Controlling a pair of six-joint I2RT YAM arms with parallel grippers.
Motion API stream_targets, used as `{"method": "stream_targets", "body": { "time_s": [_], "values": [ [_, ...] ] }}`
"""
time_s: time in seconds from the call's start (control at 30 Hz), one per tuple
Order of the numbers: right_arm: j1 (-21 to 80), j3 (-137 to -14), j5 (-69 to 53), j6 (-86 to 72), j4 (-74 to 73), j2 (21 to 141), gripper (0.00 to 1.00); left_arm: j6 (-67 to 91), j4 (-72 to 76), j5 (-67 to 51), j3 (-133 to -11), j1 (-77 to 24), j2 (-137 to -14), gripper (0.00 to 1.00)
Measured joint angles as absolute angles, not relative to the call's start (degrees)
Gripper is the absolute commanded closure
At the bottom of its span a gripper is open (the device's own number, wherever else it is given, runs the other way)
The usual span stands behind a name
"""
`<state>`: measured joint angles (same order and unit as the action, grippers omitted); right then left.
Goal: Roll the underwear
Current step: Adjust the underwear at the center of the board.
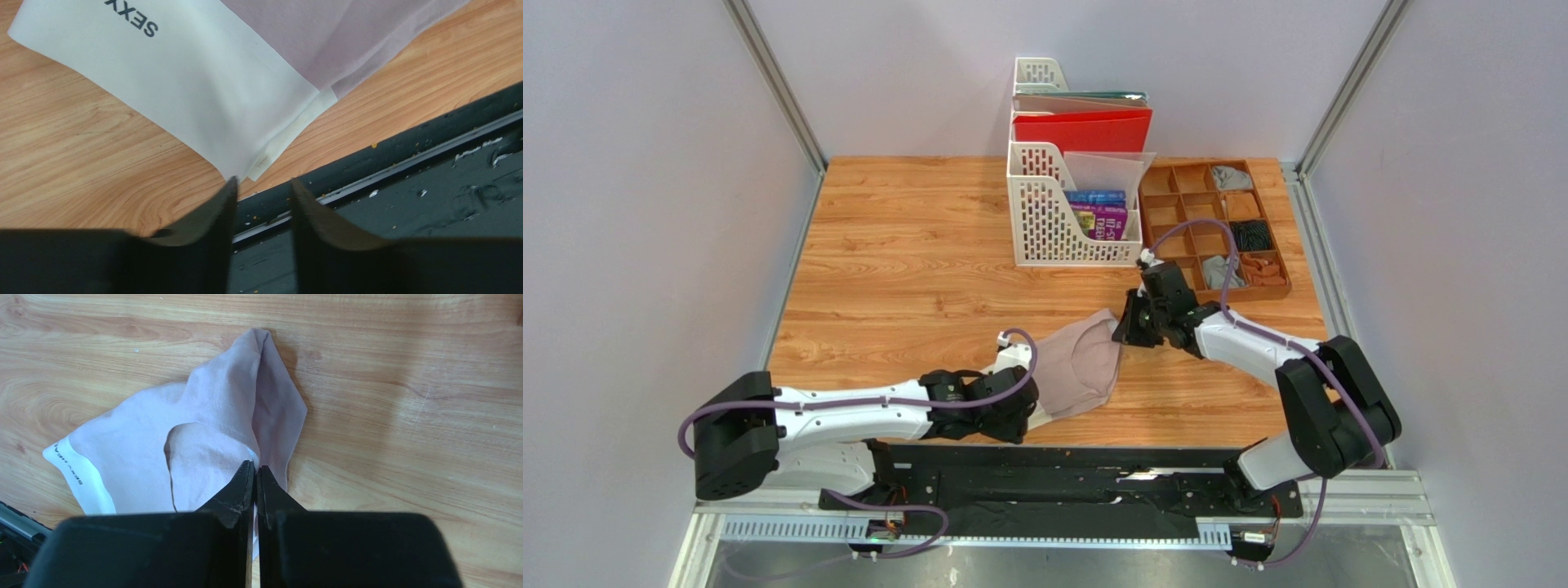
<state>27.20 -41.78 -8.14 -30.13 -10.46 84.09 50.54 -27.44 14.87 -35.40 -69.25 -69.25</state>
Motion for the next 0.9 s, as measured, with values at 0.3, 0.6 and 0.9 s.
{"method": "stream_targets", "body": {
  "time_s": [0.3,0.6,0.9],
  "values": [
    [27.2,-41.7,-7.3,-28.8,-12.3,83.7,0.52,49.7,-27.2,13.0,-35.2,-69.3,-62.4,0.29],
    [27.2,-43.4,-5.9,-28.2,-18.2,72.8,0.68,49.3,-22.6,14.3,-38.8,-68.9,-71.4,0.3],
    [27.2,-51.9,-10.4,-28.5,-13.9,82.0,0.78,50.3,-16.9,13.8,-38.9,-68.9,-78.0,0.31]
  ]
}}
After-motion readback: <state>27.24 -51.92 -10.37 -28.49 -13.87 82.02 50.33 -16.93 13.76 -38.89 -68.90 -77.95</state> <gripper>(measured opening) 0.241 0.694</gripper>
